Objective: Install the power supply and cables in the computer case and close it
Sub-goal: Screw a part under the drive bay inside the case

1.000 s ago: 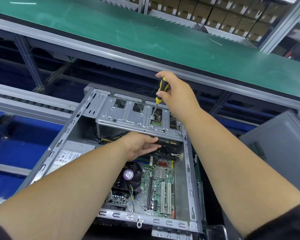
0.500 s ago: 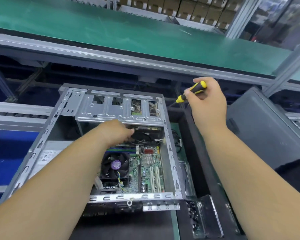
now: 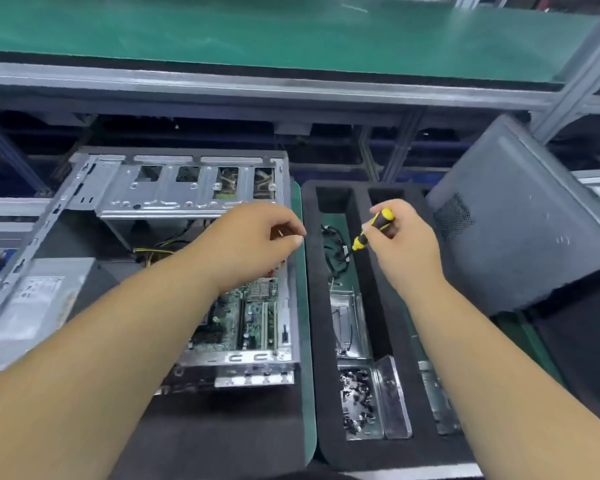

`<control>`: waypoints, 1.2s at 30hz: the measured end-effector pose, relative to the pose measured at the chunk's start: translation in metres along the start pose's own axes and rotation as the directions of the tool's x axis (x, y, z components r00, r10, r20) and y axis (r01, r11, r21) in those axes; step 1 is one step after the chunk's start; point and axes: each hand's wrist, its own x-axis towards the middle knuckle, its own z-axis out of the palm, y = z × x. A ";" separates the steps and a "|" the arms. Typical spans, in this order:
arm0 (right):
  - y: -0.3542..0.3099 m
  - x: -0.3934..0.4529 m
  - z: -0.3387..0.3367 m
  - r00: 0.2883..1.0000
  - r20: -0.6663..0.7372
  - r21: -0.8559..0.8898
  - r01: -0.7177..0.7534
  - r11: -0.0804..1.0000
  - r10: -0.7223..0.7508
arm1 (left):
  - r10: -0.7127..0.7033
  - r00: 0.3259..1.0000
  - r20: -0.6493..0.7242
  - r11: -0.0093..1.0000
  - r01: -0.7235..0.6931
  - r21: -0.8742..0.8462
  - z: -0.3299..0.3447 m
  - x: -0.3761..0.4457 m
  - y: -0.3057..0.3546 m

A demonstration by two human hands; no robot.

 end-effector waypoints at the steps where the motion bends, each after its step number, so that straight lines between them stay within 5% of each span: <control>1: 0.008 -0.002 -0.001 1.000 0.027 -0.016 -0.004 1.000 0.005 | 0.020 1.000 0.008 0.999 -0.021 0.033 0.006 0.001 0.005; 20: 0.103 -0.027 0.007 0.871 0.492 -0.128 0.048 0.991 0.022 | -0.033 0.994 0.104 0.911 -0.013 0.413 0.090 0.017 0.042; 36: 0.117 -0.024 0.025 0.843 0.538 -0.099 0.077 0.992 -0.012 | -0.070 0.995 0.066 0.891 0.032 0.454 0.094 0.023 0.038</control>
